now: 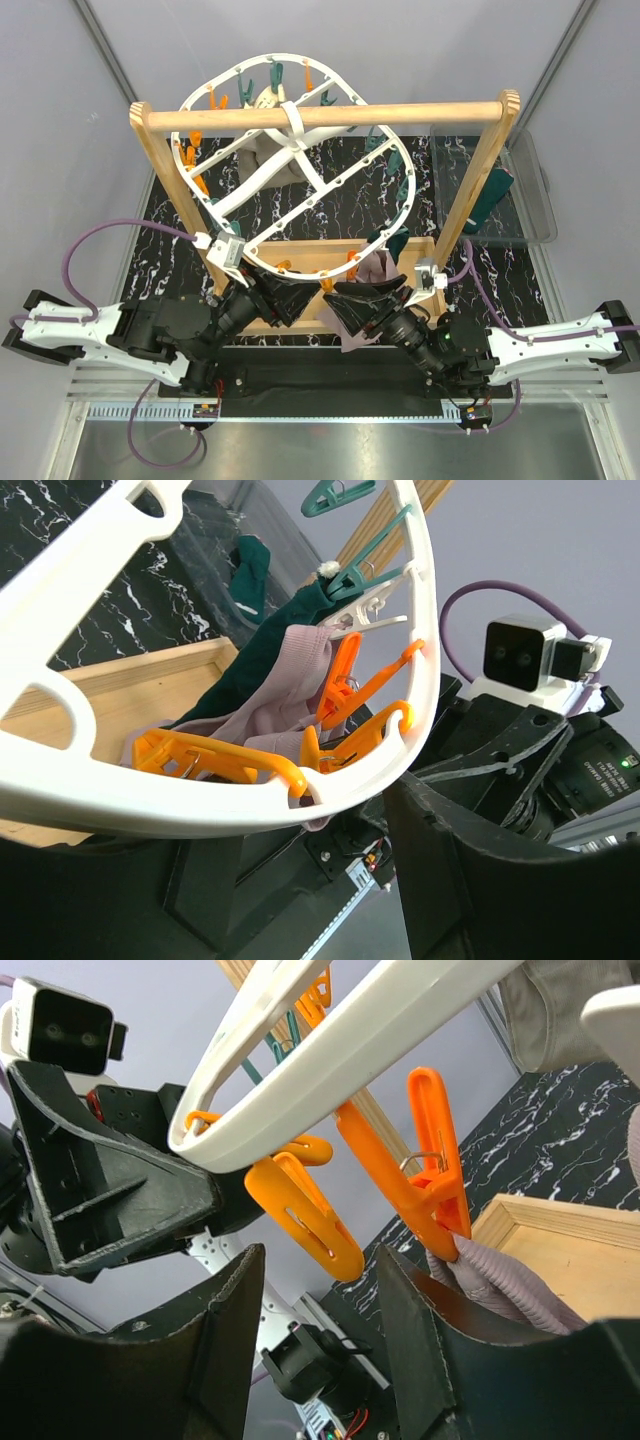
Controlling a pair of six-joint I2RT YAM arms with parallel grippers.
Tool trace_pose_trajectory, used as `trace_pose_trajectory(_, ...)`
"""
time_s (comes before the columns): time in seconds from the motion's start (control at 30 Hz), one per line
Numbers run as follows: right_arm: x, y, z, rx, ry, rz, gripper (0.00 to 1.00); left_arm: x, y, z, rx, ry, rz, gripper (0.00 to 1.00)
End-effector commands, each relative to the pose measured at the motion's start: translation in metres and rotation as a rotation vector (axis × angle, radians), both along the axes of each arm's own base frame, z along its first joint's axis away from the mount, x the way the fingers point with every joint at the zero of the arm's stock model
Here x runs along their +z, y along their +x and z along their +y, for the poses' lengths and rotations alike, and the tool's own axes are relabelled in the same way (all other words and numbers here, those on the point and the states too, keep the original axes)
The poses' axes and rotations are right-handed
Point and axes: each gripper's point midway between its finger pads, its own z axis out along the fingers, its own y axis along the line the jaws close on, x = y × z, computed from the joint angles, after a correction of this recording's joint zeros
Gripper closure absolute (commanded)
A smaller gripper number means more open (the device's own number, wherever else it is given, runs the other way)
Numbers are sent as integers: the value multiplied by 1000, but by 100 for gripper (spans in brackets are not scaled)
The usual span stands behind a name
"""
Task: Clip the socks to the hanger
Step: Open the clamp at the hanger.
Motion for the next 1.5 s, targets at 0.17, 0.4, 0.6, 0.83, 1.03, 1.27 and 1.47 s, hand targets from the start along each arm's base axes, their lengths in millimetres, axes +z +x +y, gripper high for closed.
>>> trace_pose_trajectory(0.17, 18, -7, 16, 16, -52, -100, 41, 21, -2, -3, -15, -91, 7, 41)
trace_pose_trajectory(0.4, 20, -8, 20, 13, -74, -139, 48, 19, -3, -1, -19, -99, 26, 41)
trace_pose_trajectory(0.6, 21, -12, 11, 35, -94, -193, 48, 17, -4, 3, -21, -110, 46, 41)
trace_pose_trajectory(0.83, 30, -18, 6, 68, -120, -255, 57, 20, -7, 1, -34, -137, 79, 41)
trace_pose_trajectory(1.03, 25, -26, 23, 117, -174, -274, 62, 22, -8, 0, -36, -156, 105, 40)
trace_pose_trajectory(1.27, 20, -24, 24, 107, -188, -277, 52, 22, -10, -2, -40, -168, 138, 39)
trace_pose_trajectory(1.47, 22, -18, 24, 70, -198, -269, 65, 20, -12, -10, -41, -150, 152, 39)
